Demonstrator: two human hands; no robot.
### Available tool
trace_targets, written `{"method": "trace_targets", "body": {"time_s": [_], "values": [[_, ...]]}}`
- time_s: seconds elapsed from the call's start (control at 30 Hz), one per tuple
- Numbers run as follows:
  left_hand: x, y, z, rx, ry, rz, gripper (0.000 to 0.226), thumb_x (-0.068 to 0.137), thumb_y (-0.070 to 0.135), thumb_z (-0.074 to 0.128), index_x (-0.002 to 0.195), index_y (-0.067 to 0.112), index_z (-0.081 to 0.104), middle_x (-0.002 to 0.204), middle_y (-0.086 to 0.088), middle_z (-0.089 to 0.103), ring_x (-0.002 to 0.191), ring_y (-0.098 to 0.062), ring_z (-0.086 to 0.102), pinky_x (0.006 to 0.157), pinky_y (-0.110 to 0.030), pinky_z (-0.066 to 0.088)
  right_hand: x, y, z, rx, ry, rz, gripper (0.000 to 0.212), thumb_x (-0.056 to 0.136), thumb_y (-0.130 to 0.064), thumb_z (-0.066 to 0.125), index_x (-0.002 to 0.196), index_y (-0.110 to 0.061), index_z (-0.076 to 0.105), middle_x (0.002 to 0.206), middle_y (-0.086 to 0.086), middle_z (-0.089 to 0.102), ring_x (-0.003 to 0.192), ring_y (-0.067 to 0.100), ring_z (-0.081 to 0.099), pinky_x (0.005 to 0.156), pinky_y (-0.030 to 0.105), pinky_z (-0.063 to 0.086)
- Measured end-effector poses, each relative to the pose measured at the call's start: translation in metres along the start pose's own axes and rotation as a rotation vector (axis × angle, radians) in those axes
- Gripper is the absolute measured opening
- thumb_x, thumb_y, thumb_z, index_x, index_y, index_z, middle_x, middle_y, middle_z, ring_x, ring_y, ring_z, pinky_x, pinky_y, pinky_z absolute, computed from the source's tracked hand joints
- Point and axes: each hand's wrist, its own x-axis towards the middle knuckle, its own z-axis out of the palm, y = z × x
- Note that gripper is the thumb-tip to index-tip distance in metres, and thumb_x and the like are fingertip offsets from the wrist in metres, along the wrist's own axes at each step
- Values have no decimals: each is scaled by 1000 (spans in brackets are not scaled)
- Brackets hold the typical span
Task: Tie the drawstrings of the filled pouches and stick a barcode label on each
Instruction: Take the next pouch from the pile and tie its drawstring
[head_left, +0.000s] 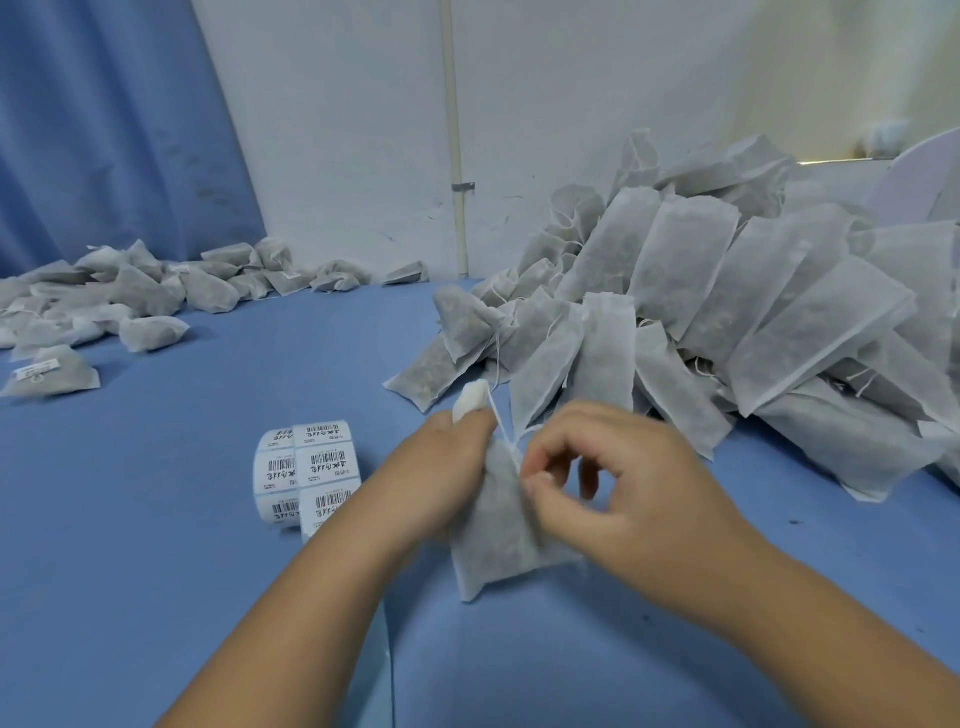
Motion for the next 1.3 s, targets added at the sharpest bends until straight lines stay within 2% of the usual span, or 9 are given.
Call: {"method": "trace_targets", "body": {"time_s": [0.13, 0.27, 0.33, 0.47, 0.63, 0.9, 1.07, 1.2, 1.3], "values": [[-1, 2, 3, -108, 2, -53, 65, 67, 58, 39, 123, 28, 53, 114, -6, 66, 104, -29, 64, 94, -51, 52, -5, 4, 12, -185, -71, -62, 3, 80, -19, 63, 79, -22, 63, 77, -12, 54, 73, 10, 53, 63, 28, 44], [-1, 2, 4, -327, -141, -125, 40, 92, 47, 36, 91, 16, 61, 73, -5, 69, 68, -21, 65, 65, -34, 55, -4, 5, 12, -206, -36, -75, 2, 80, -20, 62, 79, -21, 64, 78, -9, 55, 74, 12, 52, 64, 34, 46], [-1, 3, 1, -410, -240, -123, 43, 92, 47, 32, 98, 13, 59, 72, -6, 66, 64, -19, 64, 58, -31, 53, -4, 7, 12, -219, -4, -72, 3, 80, -18, 63, 78, -20, 65, 79, -9, 54, 74, 11, 51, 64, 34, 47], [0, 1, -6, -526, -341, -24, 42, 92, 38, 43, 116, 8, 60, 81, -8, 70, 73, -21, 69, 65, -37, 58, -2, 12, 9, -235, 50, -106, 6, 81, -16, 66, 82, -17, 71, 82, -9, 56, 78, 11, 54, 69, 31, 47], [0, 0, -12, -565, -277, 106, 23, 93, 10, 54, 111, 3, 66, 94, -13, 73, 81, -25, 71, 70, -38, 60, 1, 17, 5, -167, 97, -98, 21, 82, -16, 65, 99, -18, 76, 95, -6, 62, 91, 15, 59, 82, 31, 47], [-2, 2, -20, -556, -278, 207, 27, 93, 2, 54, 119, 1, 63, 110, -14, 74, 100, -28, 72, 78, -40, 61, 2, 16, 5, -116, 35, -97, 35, 83, -14, 62, 116, -24, 71, 116, -9, 58, 107, 15, 55, 96, 29, 43], [2, -1, -31, -512, -156, 259, 24, 92, 1, 50, 109, 5, 67, 97, -11, 73, 88, -23, 70, 66, -32, 58, 3, 1, 11, 246, 8, 74, 36, 82, -16, 60, 111, -35, 69, 119, -18, 61, 117, 2, 54, 92, 12, 39], [5, -12, -60, -544, -6, 264, 24, 87, 5, 56, 78, 17, 74, 79, -6, 71, 76, -20, 66, 65, -32, 56, 9, -9, 26, 404, 103, 243, 25, 87, -13, 66, 94, -36, 73, 100, -17, 67, 88, 2, 61, 74, 12, 46], [10, -21, -87, -560, 212, 296, 13, 70, 20, 62, 79, 22, 71, 76, -1, 68, 71, -17, 63, 68, -33, 50, 21, -16, 44, 371, 62, 320, 27, 85, -6, 64, 89, -32, 71, 81, -21, 66, 68, 1, 57, 62, 10, 43]]}}
